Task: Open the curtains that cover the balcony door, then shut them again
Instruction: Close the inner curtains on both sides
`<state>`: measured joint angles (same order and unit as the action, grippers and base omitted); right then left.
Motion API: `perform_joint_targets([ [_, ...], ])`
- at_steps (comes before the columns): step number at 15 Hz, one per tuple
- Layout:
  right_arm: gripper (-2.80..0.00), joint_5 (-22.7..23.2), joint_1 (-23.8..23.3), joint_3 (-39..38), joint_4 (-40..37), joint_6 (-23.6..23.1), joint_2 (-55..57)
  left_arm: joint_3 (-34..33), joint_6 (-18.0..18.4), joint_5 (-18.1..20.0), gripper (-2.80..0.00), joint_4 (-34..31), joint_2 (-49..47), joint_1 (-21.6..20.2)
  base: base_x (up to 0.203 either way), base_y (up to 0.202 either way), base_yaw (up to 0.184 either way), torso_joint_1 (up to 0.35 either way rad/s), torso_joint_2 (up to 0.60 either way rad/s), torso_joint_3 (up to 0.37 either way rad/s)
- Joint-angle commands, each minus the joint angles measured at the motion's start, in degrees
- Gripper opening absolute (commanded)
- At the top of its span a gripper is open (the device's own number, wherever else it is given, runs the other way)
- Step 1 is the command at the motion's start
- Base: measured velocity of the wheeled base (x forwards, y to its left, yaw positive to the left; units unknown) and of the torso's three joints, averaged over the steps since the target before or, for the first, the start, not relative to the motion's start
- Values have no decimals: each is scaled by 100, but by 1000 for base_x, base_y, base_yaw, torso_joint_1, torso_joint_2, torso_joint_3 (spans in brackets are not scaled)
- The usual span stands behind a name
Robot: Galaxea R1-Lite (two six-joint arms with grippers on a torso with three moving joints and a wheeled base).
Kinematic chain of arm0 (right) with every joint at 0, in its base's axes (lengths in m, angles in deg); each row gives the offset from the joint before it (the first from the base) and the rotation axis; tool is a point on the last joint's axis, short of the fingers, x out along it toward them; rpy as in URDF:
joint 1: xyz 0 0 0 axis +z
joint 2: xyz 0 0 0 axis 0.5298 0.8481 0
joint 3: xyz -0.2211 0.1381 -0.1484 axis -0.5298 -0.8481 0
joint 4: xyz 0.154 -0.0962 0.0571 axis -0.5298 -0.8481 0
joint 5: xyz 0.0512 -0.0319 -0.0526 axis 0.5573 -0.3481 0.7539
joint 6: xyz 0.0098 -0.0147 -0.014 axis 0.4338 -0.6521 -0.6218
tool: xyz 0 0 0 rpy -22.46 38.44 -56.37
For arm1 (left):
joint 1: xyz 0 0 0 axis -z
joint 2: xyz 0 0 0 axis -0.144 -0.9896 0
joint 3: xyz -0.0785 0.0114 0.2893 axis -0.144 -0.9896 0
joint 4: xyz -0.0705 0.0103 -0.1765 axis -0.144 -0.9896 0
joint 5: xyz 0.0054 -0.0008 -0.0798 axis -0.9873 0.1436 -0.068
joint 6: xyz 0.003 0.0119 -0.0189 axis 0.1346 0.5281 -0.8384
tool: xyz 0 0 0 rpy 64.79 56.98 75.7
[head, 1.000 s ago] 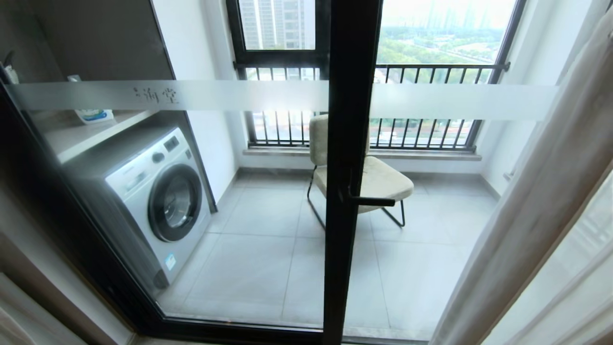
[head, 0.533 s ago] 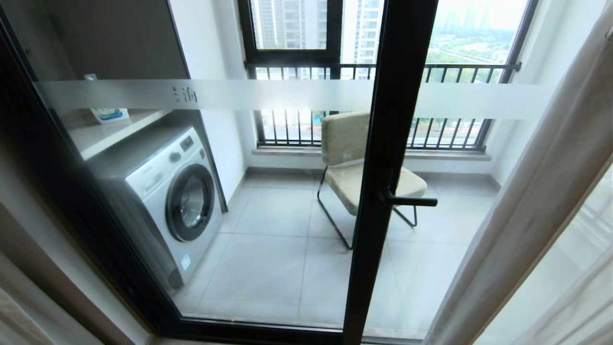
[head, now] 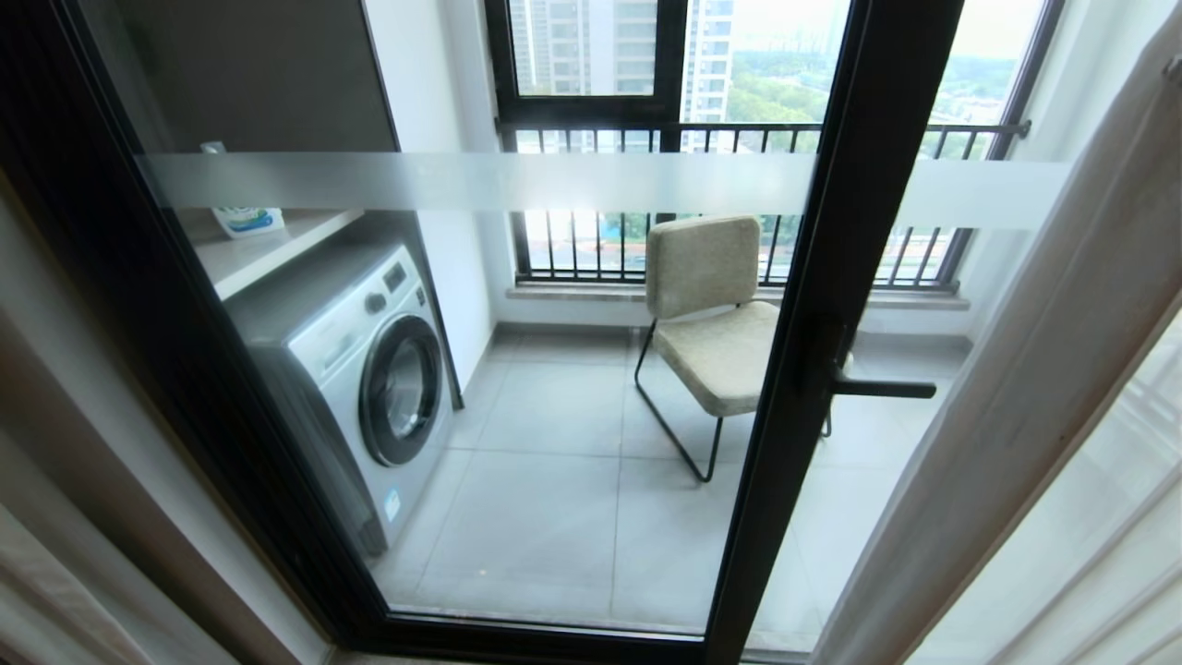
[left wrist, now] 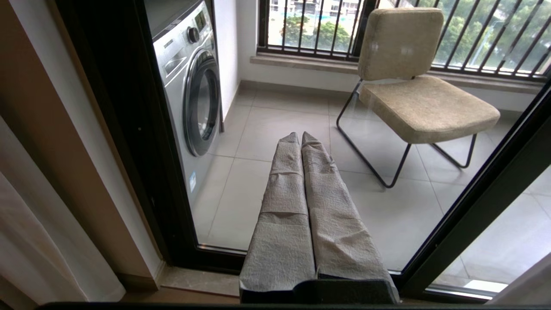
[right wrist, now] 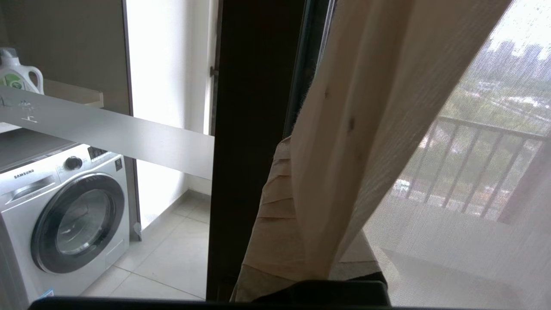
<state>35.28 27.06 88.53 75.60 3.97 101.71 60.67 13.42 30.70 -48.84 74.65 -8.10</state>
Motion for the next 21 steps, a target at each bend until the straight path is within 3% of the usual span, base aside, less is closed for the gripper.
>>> perform_joint_targets([
  [1, -280, 10, 0, 2, 26, -14, 9, 0, -4, -7, -280, 2, 2, -1, 0, 189, 1, 6, -1, 2],
  [17, -280, 10, 0, -33, 35, -15, 35, 0, -4, 1, -280, 4, 2, -1, 0, 191, 2, 3, 2, 2],
  [21, -280, 10, 0, -7, 33, -15, 23, 0, -4, 1, -280, 4, 2, -1, 0, 62, 1, 2, 0, 2],
])
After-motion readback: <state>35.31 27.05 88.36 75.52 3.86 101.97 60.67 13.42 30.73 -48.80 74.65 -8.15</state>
